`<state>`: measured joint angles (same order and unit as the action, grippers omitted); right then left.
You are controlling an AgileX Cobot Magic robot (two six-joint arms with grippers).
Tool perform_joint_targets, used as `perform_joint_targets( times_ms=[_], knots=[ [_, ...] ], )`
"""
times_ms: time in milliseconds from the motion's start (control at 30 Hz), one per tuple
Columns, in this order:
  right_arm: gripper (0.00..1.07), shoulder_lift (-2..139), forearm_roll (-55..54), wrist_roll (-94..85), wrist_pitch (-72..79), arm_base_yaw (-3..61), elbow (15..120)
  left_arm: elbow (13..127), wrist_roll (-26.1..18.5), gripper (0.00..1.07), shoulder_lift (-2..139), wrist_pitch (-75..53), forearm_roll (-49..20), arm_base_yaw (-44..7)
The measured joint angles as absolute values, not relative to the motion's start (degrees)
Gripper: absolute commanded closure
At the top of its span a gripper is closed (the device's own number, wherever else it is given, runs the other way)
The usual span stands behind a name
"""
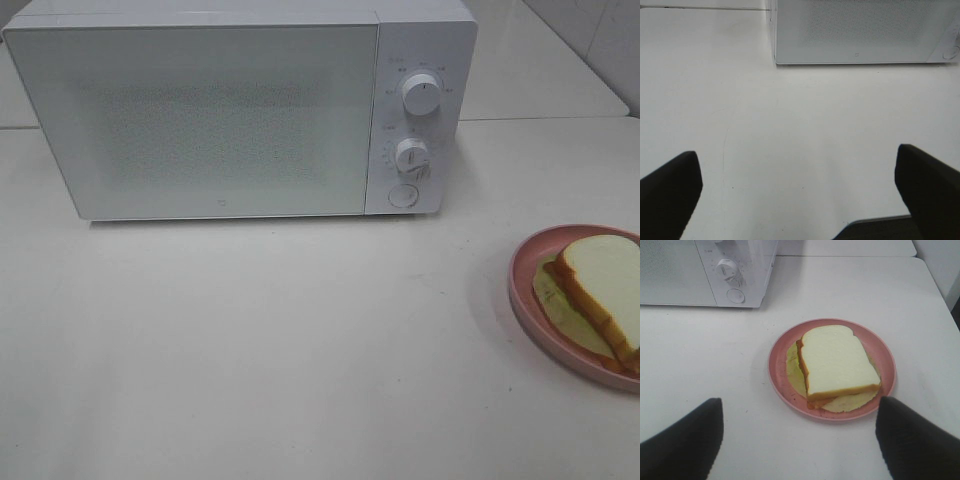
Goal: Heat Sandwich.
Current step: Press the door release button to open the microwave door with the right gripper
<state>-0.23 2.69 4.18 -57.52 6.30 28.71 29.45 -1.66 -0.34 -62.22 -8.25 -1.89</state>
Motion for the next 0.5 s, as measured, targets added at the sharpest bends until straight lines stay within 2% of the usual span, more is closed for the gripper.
perform_joint_targets(
  times_ms=[500],
  knots=[
    [0.31, -0.23, 2.69, 4.18, -57.52, 6.3, 28.71, 29.45, -1.66, 0.09, -0.34, -62.22, -8.25, -1.89]
  ],
)
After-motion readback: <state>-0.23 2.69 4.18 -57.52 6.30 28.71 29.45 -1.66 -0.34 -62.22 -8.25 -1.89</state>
